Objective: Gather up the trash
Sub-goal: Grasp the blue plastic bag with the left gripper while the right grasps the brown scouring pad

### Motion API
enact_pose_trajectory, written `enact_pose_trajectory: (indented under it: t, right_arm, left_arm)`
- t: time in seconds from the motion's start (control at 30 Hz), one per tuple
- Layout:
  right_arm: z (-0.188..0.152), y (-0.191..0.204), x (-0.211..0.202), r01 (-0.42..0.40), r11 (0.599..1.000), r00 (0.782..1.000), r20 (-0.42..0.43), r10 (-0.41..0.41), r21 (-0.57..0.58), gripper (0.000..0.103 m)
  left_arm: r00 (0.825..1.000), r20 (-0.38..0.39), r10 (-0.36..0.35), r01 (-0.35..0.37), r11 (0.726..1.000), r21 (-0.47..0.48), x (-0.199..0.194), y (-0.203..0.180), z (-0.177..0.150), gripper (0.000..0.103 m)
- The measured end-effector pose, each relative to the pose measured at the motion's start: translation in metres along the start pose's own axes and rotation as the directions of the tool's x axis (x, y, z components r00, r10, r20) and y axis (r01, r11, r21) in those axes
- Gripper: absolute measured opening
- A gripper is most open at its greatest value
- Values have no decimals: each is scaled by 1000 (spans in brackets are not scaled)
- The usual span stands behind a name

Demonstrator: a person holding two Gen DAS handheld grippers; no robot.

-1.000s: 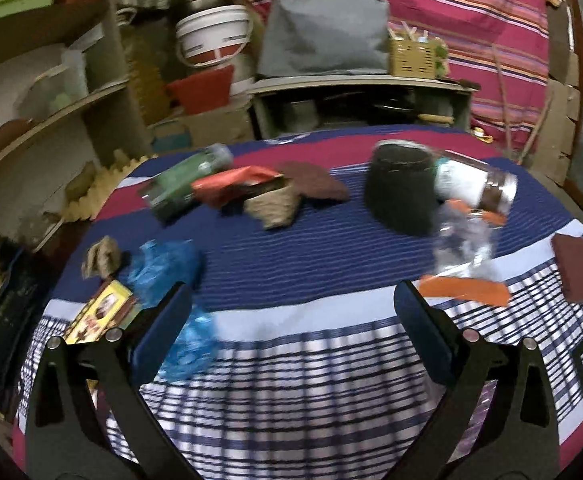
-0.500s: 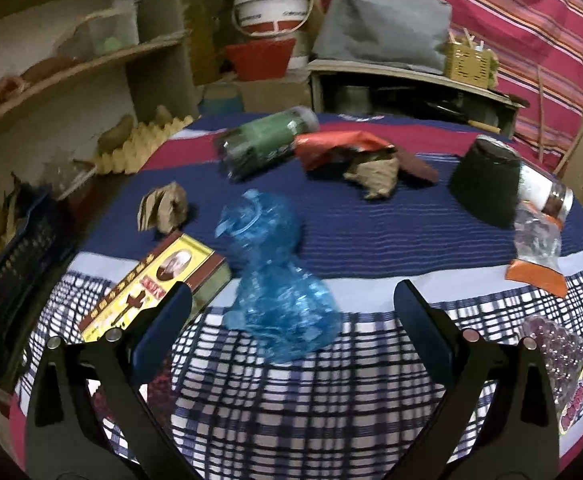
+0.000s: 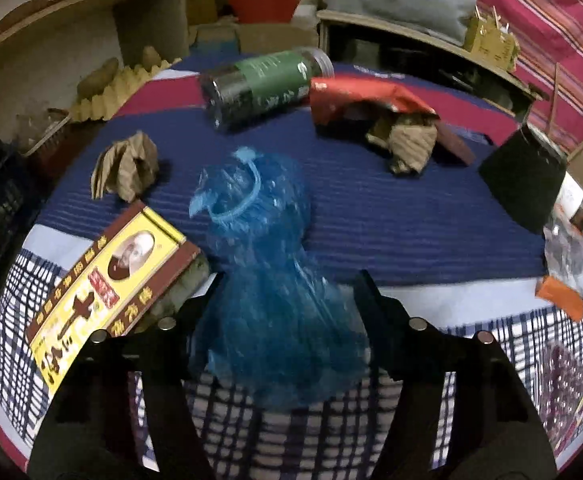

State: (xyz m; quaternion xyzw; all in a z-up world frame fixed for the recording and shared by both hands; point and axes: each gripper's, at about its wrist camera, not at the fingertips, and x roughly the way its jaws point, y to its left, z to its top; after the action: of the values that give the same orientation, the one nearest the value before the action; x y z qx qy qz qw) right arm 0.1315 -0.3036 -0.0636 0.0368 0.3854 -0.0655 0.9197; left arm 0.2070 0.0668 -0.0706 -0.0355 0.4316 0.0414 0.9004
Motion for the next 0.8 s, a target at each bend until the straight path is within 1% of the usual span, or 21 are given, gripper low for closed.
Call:
enact_pose_trajectory:
  t: [0.07, 0.1, 0.13, 0.17, 0.2, 0.23, 0.27, 0.3, 0.4, 0.5, 0.57, 0.6, 0.63, 0.67, 0.73, 0.8]
  right_arm:
    - [0, -1, -1, -9, 1000, 1000, 3, 9, 4, 65]
    - [1, -3, -3, -16, 1000, 1000, 6, 16, 6, 65]
    - [1, -4, -4, -16, 1000, 1000, 10, 16, 8, 64]
    - [2, -6, -7, -14, 1000, 1000, 19, 14, 11, 64]
    - [2, -9, -10, -15, 1000, 1000, 25, 15, 15, 64]
    - [3, -13, -14, -18, 1000, 999, 35, 17, 24, 64]
    - [3, -16, -16, -22, 999, 999, 42, 21, 27, 48]
    - [4, -19, -19, -25, 999, 998, 50, 24, 26, 30]
    - [6, -30, -22, -58, 997, 998, 42, 56, 48, 31]
    - [7, -35, -22, -74, 996, 996, 43, 72, 43, 31]
    - [5, -36, -22, -94, 995, 995, 36, 93, 32, 34]
    - [4, -35, -23, -83, 996, 996, 34, 82, 20, 40]
    - [4, -33, -22, -71, 997, 997, 36, 70, 11, 63]
    - [3, -31, -23, -60, 998, 997, 43, 60, 5, 79]
    - [1, -27, -25, -39, 999, 997, 58, 40, -10, 81]
    - [2, -21, -20, -21, 999, 999, 34, 22, -27, 81]
  left_arm:
    - [1000, 2, 5, -5, 1000, 16, 4, -2, 5, 48]
    - [1000, 3, 11, -11, 1000, 23, 5, -3, 7, 46]
    - [1000, 4, 16, -17, 999, 29, 7, -3, 10, 41]
    - [1000, 3, 20, -21, 999, 36, 9, -4, 13, 33]
    - [1000, 4, 22, -22, 999, 39, 10, -5, 15, 28]
    - [1000, 3, 24, -24, 999, 45, 10, -6, 16, 17]
    - [1000, 5, 21, -22, 998, 51, 9, -7, 17, 9]
    - [1000, 10, 16, -17, 998, 54, 6, -7, 17, 9]
    - [999, 42, 5, -8, 998, 66, -6, -14, 11, 6]
    - [996, 85, -13, 4, 995, 102, -25, -26, 4, 6]
    - [993, 117, -34, 20, 993, 116, -41, -34, 1, 6]
    - [991, 126, -48, 33, 993, 114, -47, -37, 1, 6]
    - [989, 131, -64, 49, 993, 111, -53, -39, 2, 6]
    - [988, 135, -76, 62, 992, 110, -56, -42, 3, 6]
    - [985, 141, -97, 81, 990, 113, -63, -49, 4, 6]
    - [983, 151, -107, 88, 988, 128, -70, -58, 3, 6]
